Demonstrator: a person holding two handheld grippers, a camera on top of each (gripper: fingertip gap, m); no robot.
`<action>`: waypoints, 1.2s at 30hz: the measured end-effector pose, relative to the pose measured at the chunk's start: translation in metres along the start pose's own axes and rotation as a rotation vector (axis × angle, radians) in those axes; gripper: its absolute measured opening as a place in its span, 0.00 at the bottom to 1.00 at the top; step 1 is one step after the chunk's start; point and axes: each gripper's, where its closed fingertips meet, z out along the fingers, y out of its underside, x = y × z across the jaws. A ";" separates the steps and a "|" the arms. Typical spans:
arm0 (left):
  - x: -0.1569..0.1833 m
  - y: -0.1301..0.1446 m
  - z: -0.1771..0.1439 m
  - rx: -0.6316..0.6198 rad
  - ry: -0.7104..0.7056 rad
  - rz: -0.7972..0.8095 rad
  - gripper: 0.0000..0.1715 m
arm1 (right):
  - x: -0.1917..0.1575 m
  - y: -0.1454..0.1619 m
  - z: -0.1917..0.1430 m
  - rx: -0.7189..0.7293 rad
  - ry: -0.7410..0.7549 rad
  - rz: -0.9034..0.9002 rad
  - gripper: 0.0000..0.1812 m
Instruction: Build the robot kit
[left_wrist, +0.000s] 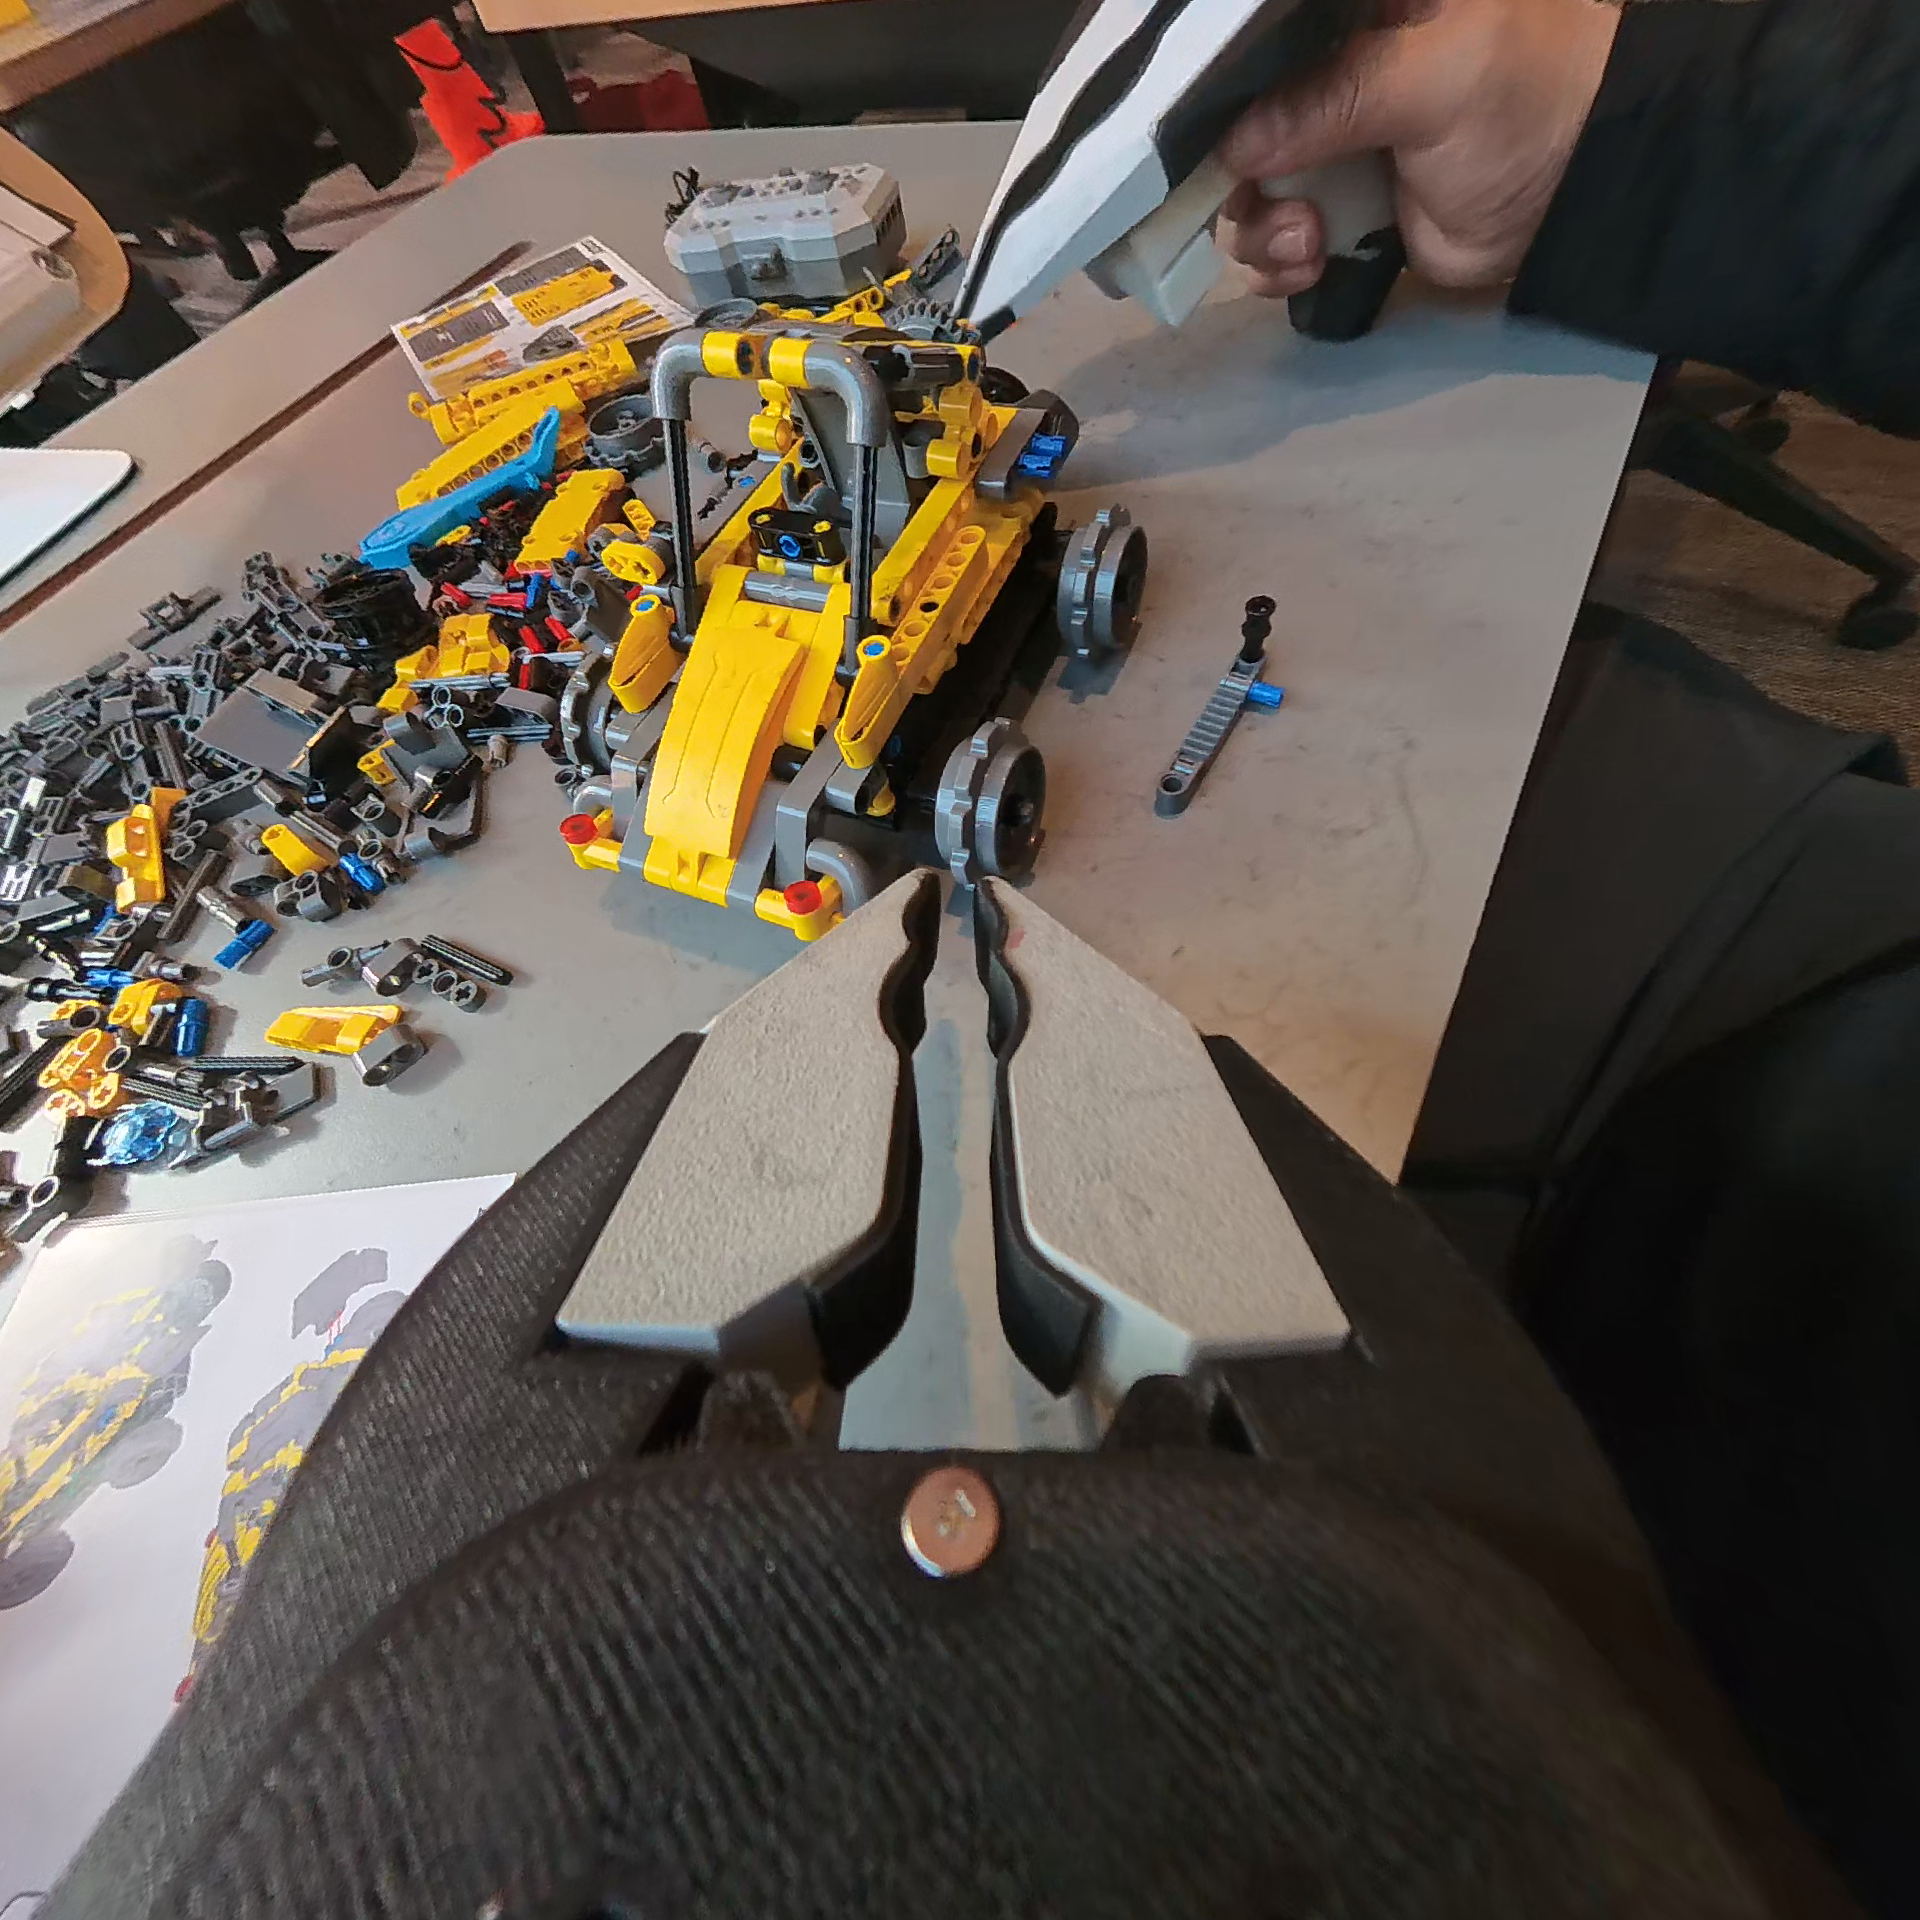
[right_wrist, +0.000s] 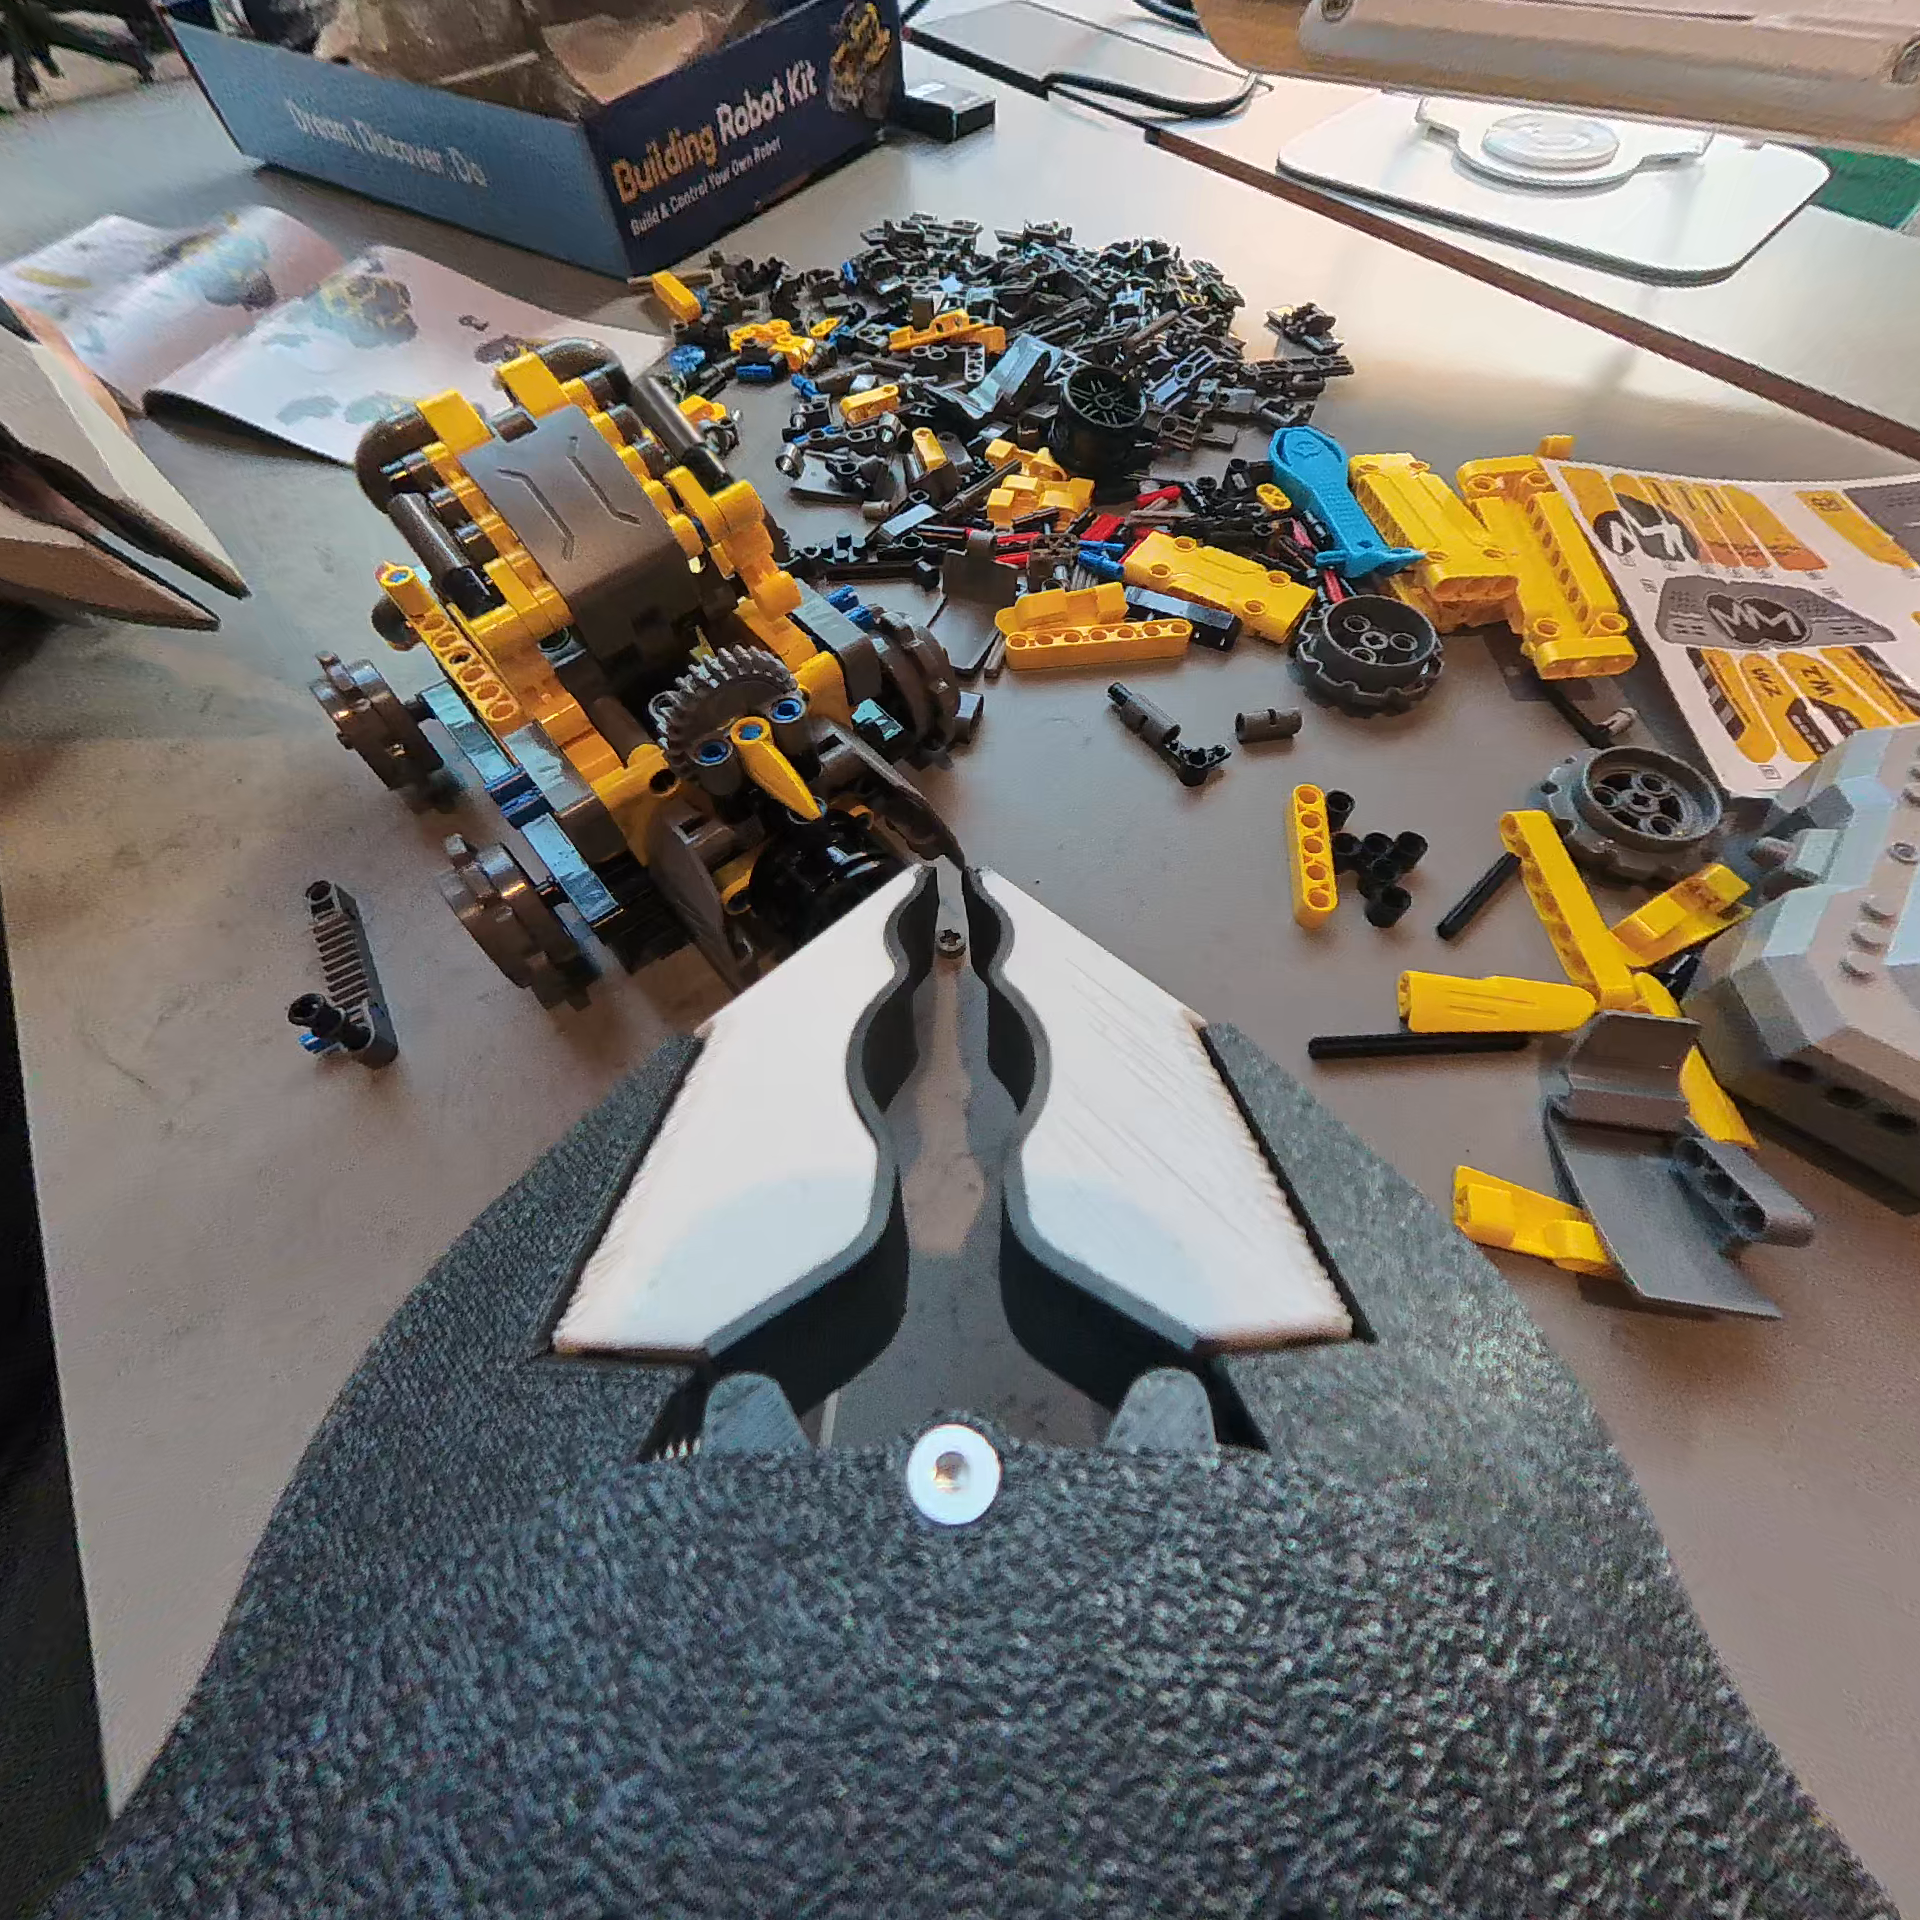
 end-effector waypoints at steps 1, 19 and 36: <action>0.000 0.000 0.000 -0.004 -0.002 0.005 0.02 | -0.001 0.000 0.000 -0.003 0.004 -0.011 0.03; 0.009 0.007 0.006 -0.060 -0.042 0.142 0.01 | 0.001 -0.009 -0.009 0.081 0.046 -0.038 0.03; 0.013 0.008 0.007 -0.066 -0.050 0.196 0.00 | -0.001 -0.011 -0.011 0.098 0.054 -0.063 0.02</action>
